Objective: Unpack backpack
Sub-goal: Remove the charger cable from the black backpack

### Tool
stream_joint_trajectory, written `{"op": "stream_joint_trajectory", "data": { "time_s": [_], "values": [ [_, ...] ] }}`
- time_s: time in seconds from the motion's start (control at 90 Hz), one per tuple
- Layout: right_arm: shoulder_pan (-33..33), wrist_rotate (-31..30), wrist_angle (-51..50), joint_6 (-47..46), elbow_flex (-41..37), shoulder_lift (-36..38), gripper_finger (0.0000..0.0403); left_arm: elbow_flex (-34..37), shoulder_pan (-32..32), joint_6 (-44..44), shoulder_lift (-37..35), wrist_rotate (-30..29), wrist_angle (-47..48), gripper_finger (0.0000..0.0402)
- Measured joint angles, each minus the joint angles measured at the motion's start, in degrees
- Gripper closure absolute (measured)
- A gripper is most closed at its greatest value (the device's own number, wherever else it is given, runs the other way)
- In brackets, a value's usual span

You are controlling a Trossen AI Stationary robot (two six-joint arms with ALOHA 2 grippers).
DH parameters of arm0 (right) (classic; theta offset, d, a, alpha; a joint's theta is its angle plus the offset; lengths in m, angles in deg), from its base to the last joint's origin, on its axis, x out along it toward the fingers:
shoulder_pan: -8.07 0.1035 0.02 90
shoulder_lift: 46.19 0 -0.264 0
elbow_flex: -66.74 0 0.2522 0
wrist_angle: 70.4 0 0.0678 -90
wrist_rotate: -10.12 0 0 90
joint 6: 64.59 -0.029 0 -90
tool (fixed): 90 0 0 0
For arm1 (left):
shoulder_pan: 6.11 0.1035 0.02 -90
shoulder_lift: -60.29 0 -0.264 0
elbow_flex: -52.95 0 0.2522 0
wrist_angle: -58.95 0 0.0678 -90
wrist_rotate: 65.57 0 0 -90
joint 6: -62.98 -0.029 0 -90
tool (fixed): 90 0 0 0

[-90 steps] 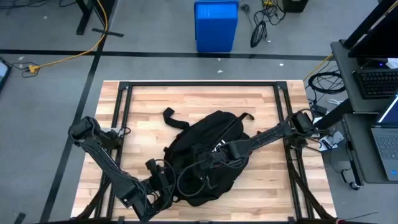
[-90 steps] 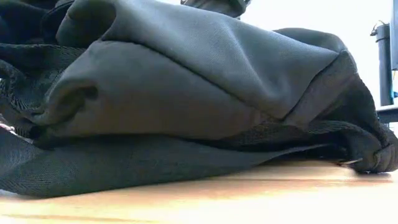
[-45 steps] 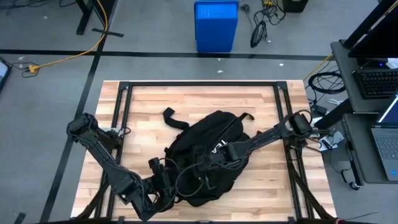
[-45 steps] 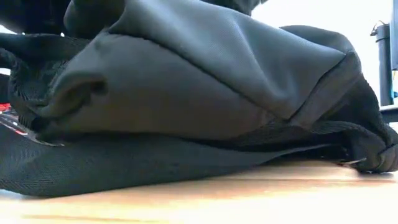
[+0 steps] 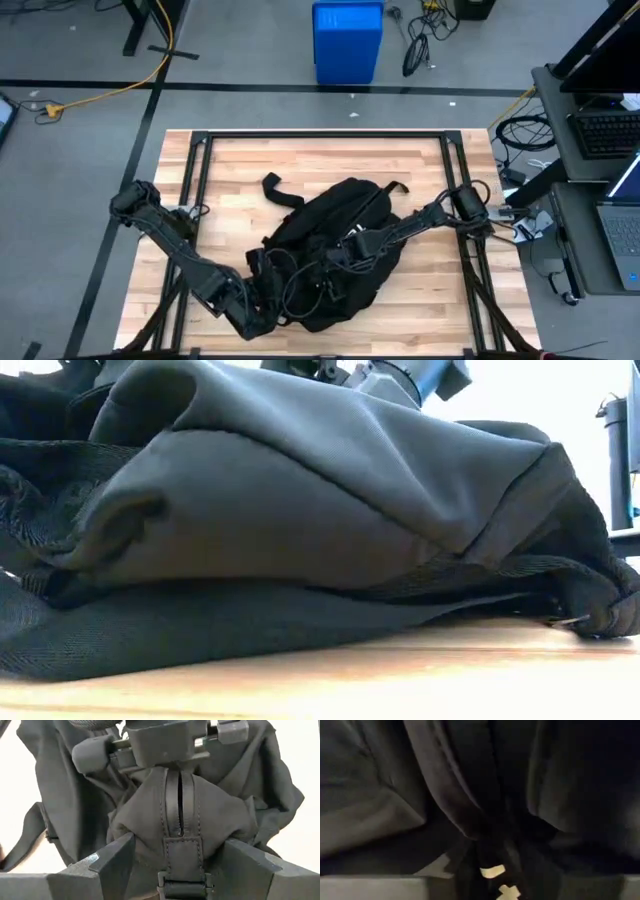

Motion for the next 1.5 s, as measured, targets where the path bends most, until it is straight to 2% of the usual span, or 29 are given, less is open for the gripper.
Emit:
{"op": "stream_joint_trajectory", "data": {
  "time_s": [0.144, 0.211, 0.444, 0.622, 0.944, 1.111, 1.344, 1.5],
  "values": [
    [0.0, 0.1, -0.1, 1.9, 0.0, 0.1, 0.0374, 0.0, 0.5, -3.3, -0.3, 0.8, 1.2, 0.0143],
    [0.0, 0.2, -0.6, 2.5, 0.0, 0.1, 0.0394, 0.0, 0.5, -3.4, -0.3, 0.9, 1.5, 0.0143],
    [0.0, 0.2, -8.2, 2.5, 0.1, 0.9, 0.0401, 0.0, 0.7, -3.4, -0.3, 0.5, 2.4, 0.0143],
    [0.5, 1.0, -9.0, 2.1, 0.0, 1.4, 0.0402, 0.0, 0.7, -3.4, -0.3, -2.1, 3.8, 0.0143],
    [1.7, 1.6, -11.4, 1.2, 0.0, 4.3, 0.0403, -0.1, 1.6, -3.4, -0.4, -2.3, 3.8, 0.0143],
    [2.1, 1.7, -11.9, 0.6, 0.0, 4.8, 0.0403, -2.7, 1.8, -3.4, -1.3, -2.5, 6.2, 0.0143],
    [2.4, 1.9, -12.7, 1.0, 0.0, 4.8, 0.0403, -7.4, 1.6, -3.8, -2.1, -5.6, 6.7, 0.0143],
    [2.4, 2.9, -14.1, 0.5, 0.0, 4.8, 0.0403, -8.4, 1.6, -6.5, -2.0, -6.0, 6.5, 0.0143]
  ]
}}
